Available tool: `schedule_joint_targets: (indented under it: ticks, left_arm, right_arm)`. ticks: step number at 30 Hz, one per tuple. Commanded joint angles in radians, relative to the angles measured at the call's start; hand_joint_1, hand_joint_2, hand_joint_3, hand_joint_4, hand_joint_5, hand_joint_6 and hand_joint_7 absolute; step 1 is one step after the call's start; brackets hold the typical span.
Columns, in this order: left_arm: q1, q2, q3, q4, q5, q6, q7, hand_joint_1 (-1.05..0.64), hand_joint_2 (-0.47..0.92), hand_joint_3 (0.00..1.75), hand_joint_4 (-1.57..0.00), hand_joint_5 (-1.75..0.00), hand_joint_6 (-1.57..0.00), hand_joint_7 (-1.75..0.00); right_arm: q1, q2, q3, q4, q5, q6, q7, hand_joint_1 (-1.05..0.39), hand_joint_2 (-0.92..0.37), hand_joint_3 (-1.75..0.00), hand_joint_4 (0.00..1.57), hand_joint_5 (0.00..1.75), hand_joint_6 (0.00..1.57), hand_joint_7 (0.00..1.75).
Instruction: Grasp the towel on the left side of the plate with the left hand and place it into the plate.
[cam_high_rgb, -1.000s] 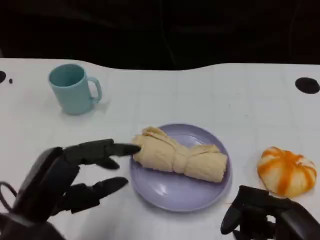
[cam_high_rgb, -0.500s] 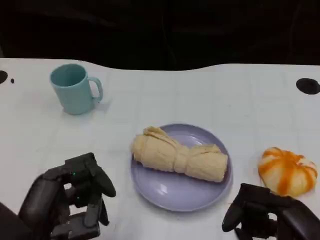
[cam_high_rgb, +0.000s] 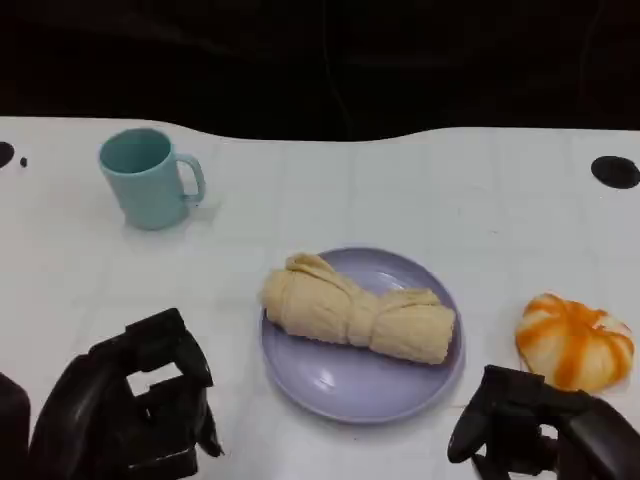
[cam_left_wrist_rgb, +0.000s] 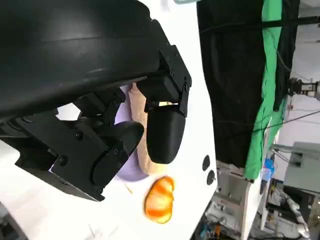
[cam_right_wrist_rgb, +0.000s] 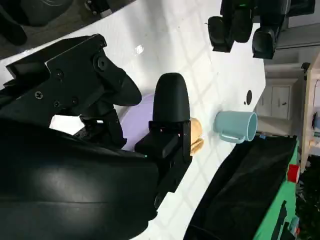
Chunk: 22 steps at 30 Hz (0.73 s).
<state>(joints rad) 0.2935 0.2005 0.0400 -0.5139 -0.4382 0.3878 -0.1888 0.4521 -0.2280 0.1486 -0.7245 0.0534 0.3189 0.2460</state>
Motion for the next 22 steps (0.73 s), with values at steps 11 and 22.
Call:
schedule_joint_targets:
  ticks: [11, 22]
  left_arm:
    - [-0.011, 0.022, -0.008, -0.026, -0.002, 0.118, -0.023, -0.06, 0.47, 1.37, -0.85, -1.75, -0.73, -1.67]
    - [-0.015, 0.032, -0.015, -0.035, 0.012, 0.135, -0.027, -0.08, 0.47, 1.37, -0.87, -1.75, -0.76, -1.64]
  right_arm:
    - [0.005, -0.005, -0.031, 0.029, 0.01, -0.055, 0.008, 0.0, -0.59, -1.11, 0.73, 1.75, 0.63, 1.46]
    - [0.01, -0.007, -0.033, 0.032, 0.002, -0.075, 0.006, 0.0, -0.58, -1.14, 0.71, 1.75, 0.61, 1.47]
